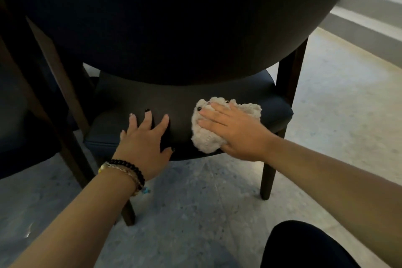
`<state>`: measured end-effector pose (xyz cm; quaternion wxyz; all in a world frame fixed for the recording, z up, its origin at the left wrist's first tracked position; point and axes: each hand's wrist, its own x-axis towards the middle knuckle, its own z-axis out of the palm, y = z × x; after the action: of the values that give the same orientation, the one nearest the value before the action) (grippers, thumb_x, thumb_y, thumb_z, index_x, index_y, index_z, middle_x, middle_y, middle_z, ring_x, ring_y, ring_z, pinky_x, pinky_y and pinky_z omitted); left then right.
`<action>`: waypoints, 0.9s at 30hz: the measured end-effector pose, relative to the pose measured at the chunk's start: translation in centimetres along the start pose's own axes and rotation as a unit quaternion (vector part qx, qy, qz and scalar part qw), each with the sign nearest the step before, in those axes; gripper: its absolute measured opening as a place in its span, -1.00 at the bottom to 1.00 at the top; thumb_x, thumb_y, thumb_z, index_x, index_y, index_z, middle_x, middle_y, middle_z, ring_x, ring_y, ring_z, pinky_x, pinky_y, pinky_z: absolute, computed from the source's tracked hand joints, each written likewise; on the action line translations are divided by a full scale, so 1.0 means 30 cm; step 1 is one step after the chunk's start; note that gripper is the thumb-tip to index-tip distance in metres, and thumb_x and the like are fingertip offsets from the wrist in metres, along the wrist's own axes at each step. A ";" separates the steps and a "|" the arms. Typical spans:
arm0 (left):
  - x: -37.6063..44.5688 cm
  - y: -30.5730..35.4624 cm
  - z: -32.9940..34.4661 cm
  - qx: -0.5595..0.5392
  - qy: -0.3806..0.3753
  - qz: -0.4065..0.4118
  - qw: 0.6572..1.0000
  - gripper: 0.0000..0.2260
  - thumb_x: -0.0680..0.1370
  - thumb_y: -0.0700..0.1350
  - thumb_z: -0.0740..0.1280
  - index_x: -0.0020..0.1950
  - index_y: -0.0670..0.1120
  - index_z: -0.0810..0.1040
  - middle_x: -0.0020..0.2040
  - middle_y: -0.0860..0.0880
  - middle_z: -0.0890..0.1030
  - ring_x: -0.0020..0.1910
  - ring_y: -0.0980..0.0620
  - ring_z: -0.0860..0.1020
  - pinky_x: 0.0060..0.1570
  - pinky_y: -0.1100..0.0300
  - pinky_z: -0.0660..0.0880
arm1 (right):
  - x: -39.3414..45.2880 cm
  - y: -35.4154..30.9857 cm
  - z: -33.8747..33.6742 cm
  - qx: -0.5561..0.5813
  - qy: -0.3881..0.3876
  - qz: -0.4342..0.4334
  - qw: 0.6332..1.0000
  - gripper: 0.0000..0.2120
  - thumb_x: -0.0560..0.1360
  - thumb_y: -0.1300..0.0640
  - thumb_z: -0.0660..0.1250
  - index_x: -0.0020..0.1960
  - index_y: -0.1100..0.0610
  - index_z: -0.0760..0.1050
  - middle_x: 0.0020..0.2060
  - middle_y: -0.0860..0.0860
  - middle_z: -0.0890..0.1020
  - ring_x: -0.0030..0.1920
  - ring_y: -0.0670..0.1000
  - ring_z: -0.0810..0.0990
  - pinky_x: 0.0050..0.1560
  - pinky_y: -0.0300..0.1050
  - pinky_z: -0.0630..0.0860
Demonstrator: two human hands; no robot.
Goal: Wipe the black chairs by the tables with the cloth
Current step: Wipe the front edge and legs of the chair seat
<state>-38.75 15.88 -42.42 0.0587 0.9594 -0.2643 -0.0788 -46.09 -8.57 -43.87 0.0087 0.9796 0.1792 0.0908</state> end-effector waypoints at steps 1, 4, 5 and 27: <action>0.004 -0.004 0.005 0.020 0.004 0.001 1.000 -0.31 0.56 0.19 0.21 0.57 0.15 -0.10 0.58 -0.05 -0.07 0.53 -0.25 -0.13 0.47 -0.21 0.07 | -0.038 0.044 -0.003 0.010 -0.001 0.014 1.000 -0.34 0.53 0.10 0.35 0.55 -0.02 0.17 0.56 -0.01 0.16 0.57 0.06 0.01 0.53 0.16 -0.06; 0.003 -0.005 0.016 0.026 0.013 -0.001 1.000 -0.30 0.56 0.22 0.21 0.57 0.16 -0.11 0.58 -0.06 -0.06 0.53 -0.25 -0.11 0.47 -0.20 0.08 | -0.115 0.106 -0.025 0.046 0.061 0.098 0.992 -0.40 0.52 0.16 0.37 0.52 0.00 0.26 0.53 0.00 0.25 0.56 0.06 0.11 0.55 0.07 0.00; 0.002 -0.004 0.021 0.041 0.021 0.001 0.999 -0.30 0.56 0.22 0.20 0.57 0.16 -0.12 0.58 -0.06 -0.05 0.53 -0.25 -0.10 0.47 -0.20 0.09 | -0.105 0.082 -0.025 0.062 0.089 0.129 0.986 -0.42 0.51 0.21 0.37 0.49 0.04 0.32 0.50 0.04 0.31 0.54 0.10 0.17 0.54 0.03 -0.01; -0.002 0.002 0.006 0.057 0.044 -0.015 0.997 -0.32 0.53 0.26 0.21 0.54 0.25 -0.09 0.58 0.05 0.02 0.55 -0.13 -0.02 0.42 -0.07 0.27 | -0.100 -0.149 0.120 0.222 0.340 0.526 0.748 -0.52 0.59 0.28 0.16 0.50 0.16 0.27 0.52 0.12 0.21 0.52 0.08 0.16 0.48 -0.31 0.03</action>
<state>-38.86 15.84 -42.57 0.0144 0.9675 -0.2514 -0.0223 -49.74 -5.40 -48.16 -0.3194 0.7976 -0.3577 0.3657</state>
